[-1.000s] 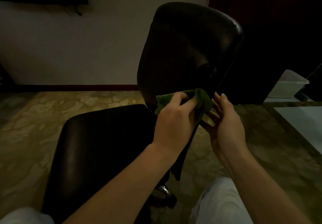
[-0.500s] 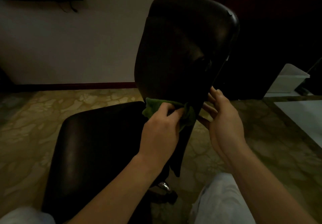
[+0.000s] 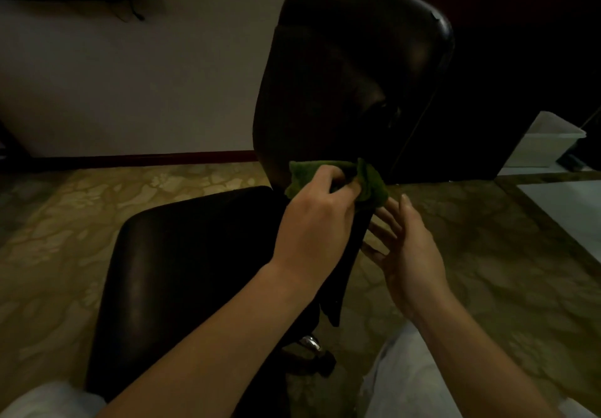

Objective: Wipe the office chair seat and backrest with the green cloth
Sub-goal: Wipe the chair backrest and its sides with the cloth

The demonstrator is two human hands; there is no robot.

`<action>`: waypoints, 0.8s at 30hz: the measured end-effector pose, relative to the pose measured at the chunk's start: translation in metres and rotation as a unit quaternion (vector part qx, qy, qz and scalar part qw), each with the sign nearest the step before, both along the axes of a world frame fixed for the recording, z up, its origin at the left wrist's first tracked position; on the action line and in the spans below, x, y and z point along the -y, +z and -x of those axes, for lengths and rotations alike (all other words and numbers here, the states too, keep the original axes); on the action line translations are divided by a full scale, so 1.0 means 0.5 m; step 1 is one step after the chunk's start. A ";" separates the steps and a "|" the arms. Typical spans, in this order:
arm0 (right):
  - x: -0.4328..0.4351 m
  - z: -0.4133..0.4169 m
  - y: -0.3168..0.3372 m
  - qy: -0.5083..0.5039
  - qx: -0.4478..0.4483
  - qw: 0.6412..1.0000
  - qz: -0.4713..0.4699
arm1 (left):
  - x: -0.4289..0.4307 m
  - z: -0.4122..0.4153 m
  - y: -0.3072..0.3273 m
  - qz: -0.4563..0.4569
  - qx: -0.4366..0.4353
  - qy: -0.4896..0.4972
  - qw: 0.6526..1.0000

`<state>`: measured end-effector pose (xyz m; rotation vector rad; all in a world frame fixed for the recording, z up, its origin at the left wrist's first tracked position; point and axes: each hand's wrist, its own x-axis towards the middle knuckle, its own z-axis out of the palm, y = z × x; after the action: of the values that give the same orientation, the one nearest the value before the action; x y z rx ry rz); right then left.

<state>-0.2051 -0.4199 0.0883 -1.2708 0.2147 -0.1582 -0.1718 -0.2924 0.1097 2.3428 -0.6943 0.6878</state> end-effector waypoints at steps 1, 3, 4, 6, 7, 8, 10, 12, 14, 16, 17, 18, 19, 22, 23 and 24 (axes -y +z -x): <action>0.001 0.000 -0.001 0.001 -0.001 1.000 0.004 | 0.000 -0.001 -0.005 0.006 0.000 0.003 1.000; 0.001 -0.002 -0.003 -0.002 -0.003 1.000 0.011 | 0.001 0.001 -0.016 0.016 -0.008 0.006 1.000; 0.000 -0.003 -0.004 -0.004 -0.003 1.000 0.012 | 0.002 0.005 -0.021 0.018 -0.018 0.006 1.000; -0.001 -0.004 -0.005 -0.005 -0.003 1.000 0.016 | 0.003 0.013 -0.032 0.006 -0.039 0.008 0.999; -0.001 -0.004 -0.005 -0.004 -0.002 1.000 0.021 | 0.000 0.017 -0.038 -0.006 -0.049 0.012 0.999; 0.001 -0.005 -0.004 -0.001 -0.002 1.000 0.027 | -0.006 0.020 -0.042 -0.021 -0.057 0.016 0.998; 0.005 -0.007 -0.002 0.010 0.000 0.999 0.032 | -0.030 0.025 -0.050 -0.036 -0.078 0.025 0.996; 0.009 -0.007 0.000 0.020 0.005 0.999 0.031 | -0.060 0.031 -0.053 -0.017 -0.087 0.033 0.996; 0.011 -0.007 -0.002 0.023 0.005 0.999 0.028 | -0.083 0.036 -0.055 0.007 -0.073 0.056 0.996; 0.011 -0.005 -0.004 0.023 0.004 0.999 0.025 | -0.089 0.037 -0.050 0.024 -0.047 0.078 0.996; 0.011 -0.005 -0.004 0.024 0.004 0.999 0.025 | -0.085 0.037 -0.046 0.030 -0.033 0.077 0.996; 0.011 -0.004 -0.003 0.025 0.004 0.999 0.025 | -0.078 0.036 -0.040 0.033 -0.020 0.068 0.997; 0.010 -0.003 -0.002 0.025 0.005 0.999 0.024 | -0.066 0.034 -0.034 0.031 -0.011 0.053 0.998; 0.008 -0.001 0.003 0.017 0.002 1.000 0.017 | -0.022 0.027 -0.029 0.013 -0.022 0.024 0.999; 0.008 -0.001 0.003 0.013 0.000 1.000 0.016 | -0.009 0.024 -0.035 0.010 -0.030 0.021 0.999; 0.008 0.000 0.002 0.009 -0.001 1.000 0.016 | 0.000 0.021 -0.042 0.009 -0.036 0.021 0.999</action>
<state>-0.2049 -0.4239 0.0895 -1.3034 0.2040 -0.1458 -0.1821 -0.2924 0.0889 2.3590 -0.6053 0.6226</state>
